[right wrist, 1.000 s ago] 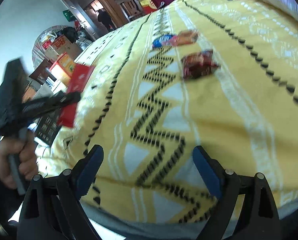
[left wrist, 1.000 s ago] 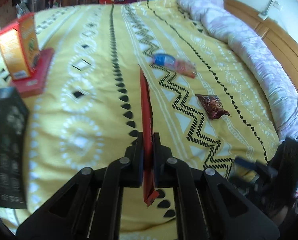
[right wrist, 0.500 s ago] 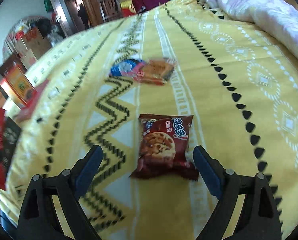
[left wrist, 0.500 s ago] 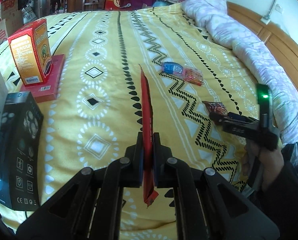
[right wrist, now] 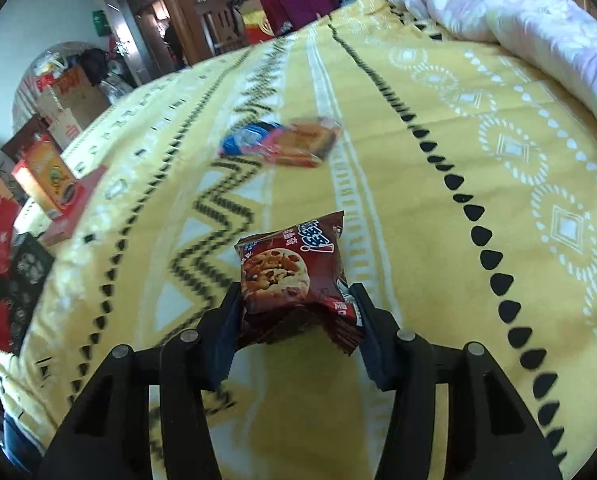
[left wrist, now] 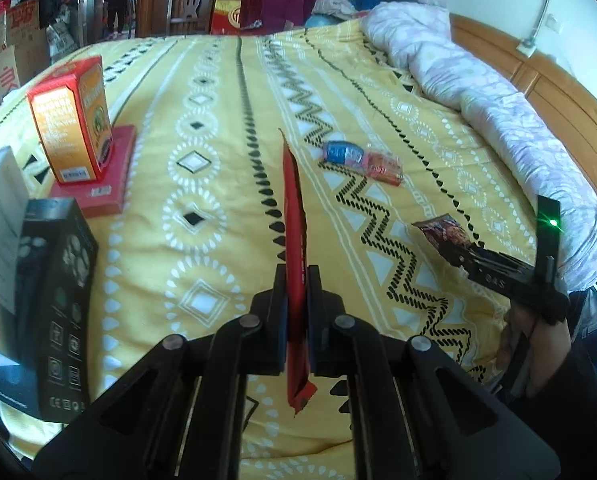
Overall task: Organize snacks
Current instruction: 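Carry both packets over the basin and open both grippers to drop them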
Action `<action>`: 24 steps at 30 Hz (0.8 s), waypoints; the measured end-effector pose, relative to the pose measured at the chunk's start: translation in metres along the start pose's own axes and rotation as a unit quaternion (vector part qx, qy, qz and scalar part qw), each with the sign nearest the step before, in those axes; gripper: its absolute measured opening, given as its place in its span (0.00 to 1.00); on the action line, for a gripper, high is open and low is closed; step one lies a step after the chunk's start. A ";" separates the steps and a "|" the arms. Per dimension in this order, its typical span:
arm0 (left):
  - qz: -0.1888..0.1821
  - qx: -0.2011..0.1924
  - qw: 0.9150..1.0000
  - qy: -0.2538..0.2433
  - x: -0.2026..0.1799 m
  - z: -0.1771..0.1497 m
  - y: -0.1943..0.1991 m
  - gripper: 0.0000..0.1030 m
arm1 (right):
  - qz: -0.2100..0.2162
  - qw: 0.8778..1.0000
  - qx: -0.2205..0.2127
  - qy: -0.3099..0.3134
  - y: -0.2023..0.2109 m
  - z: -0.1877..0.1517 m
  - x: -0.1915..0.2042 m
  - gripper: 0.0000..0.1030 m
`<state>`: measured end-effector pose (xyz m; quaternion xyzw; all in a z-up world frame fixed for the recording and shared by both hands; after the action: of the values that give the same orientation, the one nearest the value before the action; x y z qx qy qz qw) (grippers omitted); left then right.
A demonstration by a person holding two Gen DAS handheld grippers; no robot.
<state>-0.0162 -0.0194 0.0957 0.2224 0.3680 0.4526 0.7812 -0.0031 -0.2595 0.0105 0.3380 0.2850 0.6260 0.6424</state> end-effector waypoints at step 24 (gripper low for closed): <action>0.088 -0.171 0.981 0.023 0.058 0.029 0.170 0.07 | 0.143 0.975 -0.148 0.080 0.162 0.069 0.145 0.53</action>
<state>-0.0681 0.1140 0.2080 0.1065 0.2821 0.5806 0.7563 -0.0401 -0.1219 0.1894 0.2251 0.1880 0.7714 0.5647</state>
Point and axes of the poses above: each gripper's, at about its wrist camera, not at the fingertips, and y roughly against the way its jaws point, x to its left, z to its top, the point moved 1 cm from there along -y, roughly the way its jaws point, and after that the axes turned 13 degrees about -z, right-handed, at the moved point
